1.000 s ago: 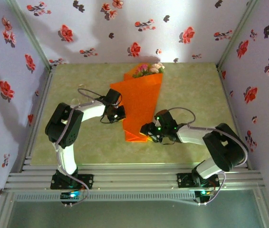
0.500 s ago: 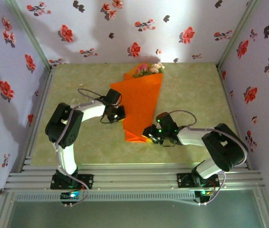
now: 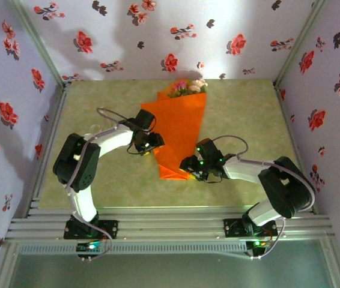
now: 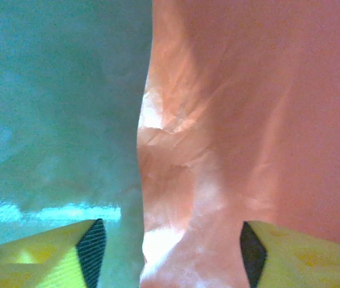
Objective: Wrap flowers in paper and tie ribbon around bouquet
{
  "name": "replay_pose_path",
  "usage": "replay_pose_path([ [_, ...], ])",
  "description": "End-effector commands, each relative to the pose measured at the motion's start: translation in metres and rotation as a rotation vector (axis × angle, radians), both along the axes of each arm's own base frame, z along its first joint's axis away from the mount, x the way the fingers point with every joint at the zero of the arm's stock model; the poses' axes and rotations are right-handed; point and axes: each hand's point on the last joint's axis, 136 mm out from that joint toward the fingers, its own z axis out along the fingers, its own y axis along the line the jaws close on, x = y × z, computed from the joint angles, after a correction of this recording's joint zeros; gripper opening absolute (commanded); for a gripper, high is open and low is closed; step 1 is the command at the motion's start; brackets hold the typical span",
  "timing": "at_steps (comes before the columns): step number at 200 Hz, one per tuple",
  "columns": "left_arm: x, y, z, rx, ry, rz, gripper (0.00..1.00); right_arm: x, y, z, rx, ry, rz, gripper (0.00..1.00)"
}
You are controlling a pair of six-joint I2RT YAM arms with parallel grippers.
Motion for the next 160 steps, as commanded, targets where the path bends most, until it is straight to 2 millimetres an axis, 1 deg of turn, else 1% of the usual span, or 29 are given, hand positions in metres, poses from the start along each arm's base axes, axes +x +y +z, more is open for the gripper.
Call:
replay_pose_path([
  [1, 0.0, 0.025, 0.045, 0.068, -0.035, 0.066, 0.67, -0.006, -0.019, 0.004, -0.099, 0.007, 0.007, 0.55],
  [14, -0.004, 0.046, 0.052, 0.119, -0.024, 0.112, 0.67, -0.005, -0.026, 0.009, -0.131, -0.009, 0.004, 0.51],
  [23, -0.007, 0.065, 0.055, 0.149, -0.007, 0.161, 0.66, -0.004, -0.028, 0.015, -0.145, -0.026, 0.01, 0.5],
  [28, -0.009, 0.077, 0.055, 0.167, 0.008, 0.195, 0.68, -0.003, -0.03, 0.018, -0.157, -0.034, 0.015, 0.5],
  [40, -0.016, 0.105, 0.049, 0.197, 0.052, 0.281, 0.71, -0.001, -0.033, 0.025, -0.191, -0.05, 0.032, 0.49],
  [48, -0.018, 0.121, 0.044, 0.202, 0.071, 0.336, 0.71, 0.002, -0.036, 0.031, -0.22, -0.067, 0.041, 0.48],
  [59, -0.016, 0.14, 0.037, 0.202, 0.095, 0.425, 0.68, 0.005, -0.038, 0.039, -0.248, -0.09, 0.061, 0.48],
  [66, -0.012, 0.146, 0.033, 0.189, 0.117, 0.471, 0.67, 0.008, -0.04, 0.044, -0.264, -0.104, 0.07, 0.48],
  [80, -0.003, 0.155, 0.023, 0.191, 0.177, 0.562, 0.66, 0.014, -0.039, 0.053, -0.28, -0.134, 0.092, 0.48],
  [95, 0.008, 0.157, 0.01, 0.223, 0.254, 0.645, 0.63, 0.02, -0.035, 0.061, -0.284, -0.153, 0.111, 0.48],
  [103, 0.008, 0.161, 0.001, 0.26, 0.302, 0.685, 0.62, 0.022, -0.032, 0.064, -0.281, -0.16, 0.123, 0.48],
  [122, 0.024, 0.156, -0.016, 0.251, 0.333, 0.764, 0.63, 0.026, -0.028, 0.07, -0.274, -0.174, 0.136, 0.48],
  [139, 0.027, 0.152, -0.032, 0.233, 0.377, 0.839, 0.63, 0.029, -0.025, 0.076, -0.265, -0.19, 0.138, 0.48],
  [142, 0.033, 0.149, -0.035, 0.215, 0.365, 0.847, 0.63, 0.029, -0.025, 0.076, -0.264, -0.192, 0.138, 0.48],
  [146, 0.034, 0.149, -0.039, 0.211, 0.37, 0.866, 0.62, 0.03, -0.025, 0.077, -0.262, -0.195, 0.139, 0.48],
  [160, 0.034, 0.148, -0.051, 0.21, 0.394, 0.903, 0.57, 0.029, -0.025, 0.079, -0.256, -0.2, 0.138, 0.48],
])
